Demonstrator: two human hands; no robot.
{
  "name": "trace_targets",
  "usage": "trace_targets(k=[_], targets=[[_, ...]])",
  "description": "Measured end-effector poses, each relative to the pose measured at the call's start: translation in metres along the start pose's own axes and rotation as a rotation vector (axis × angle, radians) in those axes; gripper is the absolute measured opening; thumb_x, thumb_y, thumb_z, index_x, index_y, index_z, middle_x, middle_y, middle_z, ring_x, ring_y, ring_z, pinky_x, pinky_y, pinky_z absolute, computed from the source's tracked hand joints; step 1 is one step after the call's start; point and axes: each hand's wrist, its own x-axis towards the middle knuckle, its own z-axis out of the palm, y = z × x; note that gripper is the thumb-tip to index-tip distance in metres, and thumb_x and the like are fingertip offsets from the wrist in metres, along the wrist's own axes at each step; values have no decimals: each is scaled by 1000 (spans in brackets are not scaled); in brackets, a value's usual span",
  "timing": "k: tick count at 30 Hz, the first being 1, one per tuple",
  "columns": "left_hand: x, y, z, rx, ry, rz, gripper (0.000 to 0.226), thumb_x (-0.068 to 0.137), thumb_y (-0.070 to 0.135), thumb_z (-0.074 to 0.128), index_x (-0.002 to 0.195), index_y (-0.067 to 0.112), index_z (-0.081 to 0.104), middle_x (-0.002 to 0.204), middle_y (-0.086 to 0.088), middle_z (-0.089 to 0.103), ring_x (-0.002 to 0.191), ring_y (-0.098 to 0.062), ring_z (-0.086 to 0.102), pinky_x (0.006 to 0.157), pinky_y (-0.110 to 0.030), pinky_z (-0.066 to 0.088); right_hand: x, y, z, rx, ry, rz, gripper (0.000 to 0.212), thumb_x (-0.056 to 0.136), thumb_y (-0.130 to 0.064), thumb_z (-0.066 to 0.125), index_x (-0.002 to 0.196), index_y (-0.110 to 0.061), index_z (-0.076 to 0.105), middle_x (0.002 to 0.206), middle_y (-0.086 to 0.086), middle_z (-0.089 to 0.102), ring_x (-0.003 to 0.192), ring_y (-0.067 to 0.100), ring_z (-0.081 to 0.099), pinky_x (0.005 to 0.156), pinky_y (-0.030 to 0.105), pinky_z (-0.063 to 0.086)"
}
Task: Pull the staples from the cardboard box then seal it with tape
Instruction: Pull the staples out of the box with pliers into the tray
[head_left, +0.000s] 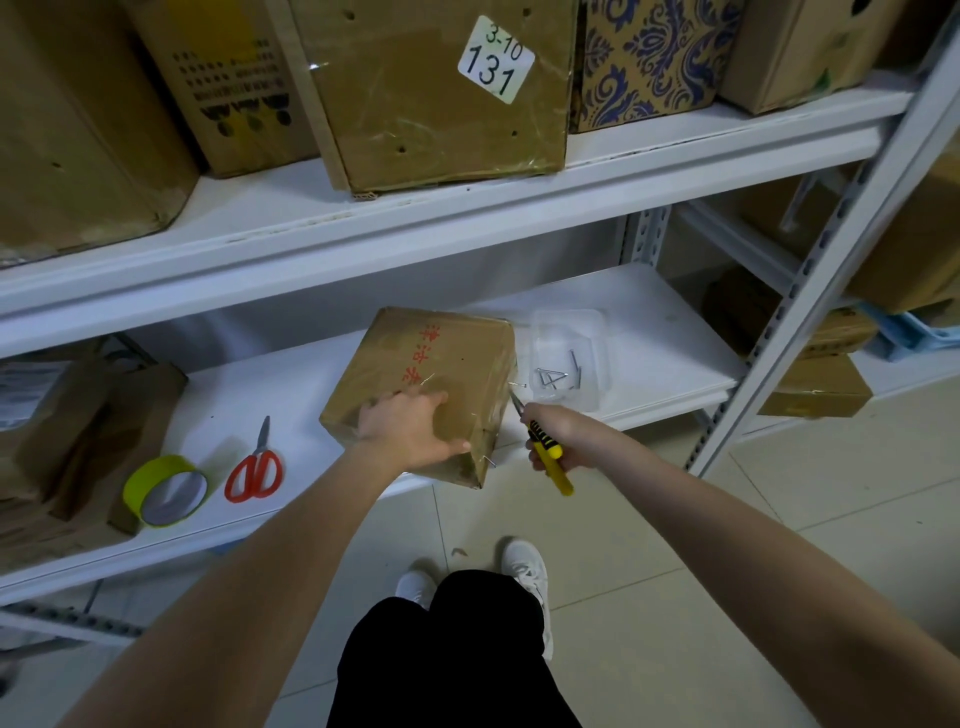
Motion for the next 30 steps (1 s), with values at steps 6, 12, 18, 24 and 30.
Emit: trace_targets(k=[6, 12, 18, 24, 30], targets=[[-11, -16, 2, -41, -28, -37, 83, 72, 74, 57, 142, 36, 36, 142, 2, 45, 128, -27, 45, 103, -50, 39, 12, 7, 19, 216, -69, 41, 24, 90, -29, 44, 88, -6, 49, 71, 8, 51, 61, 25, 53, 66, 32, 50], [-10, -42, 7, -79, -62, -59, 90, 67, 77, 57, 144, 38, 32, 148, 2, 39, 134, -27, 38, 107, -52, 35, 25, 2, 37, 310, -110, 66, 28, 89, -31, 45, 83, -4, 52, 69, 10, 53, 65, 28, 55, 73, 36, 51], [0, -47, 5, -104, -74, -24, 94, 64, 76, 62, 144, 37, 32, 151, 5, 34, 137, -25, 32, 110, -55, 29, 34, -6, 48, 364, -138, 67, 34, 94, -35, 43, 80, -5, 50, 68, 10, 49, 64, 25, 50, 70, 35, 50], [1, -50, 5, -104, -63, -10, 94, 63, 67, 70, 143, 36, 33, 149, 6, 37, 137, -23, 35, 111, -54, 27, 38, -12, 53, 373, -139, -14, 29, 97, -31, 40, 80, -9, 49, 65, 10, 46, 57, 24, 47, 62, 34, 45], [0, -40, 3, -78, -43, -21, 90, 66, 57, 74, 143, 30, 36, 144, 4, 44, 132, -22, 41, 108, -50, 32, 35, -10, 45, 454, -147, 4, 27, 95, -24, 43, 76, -5, 50, 65, 12, 47, 58, 26, 45, 65, 35, 44]])
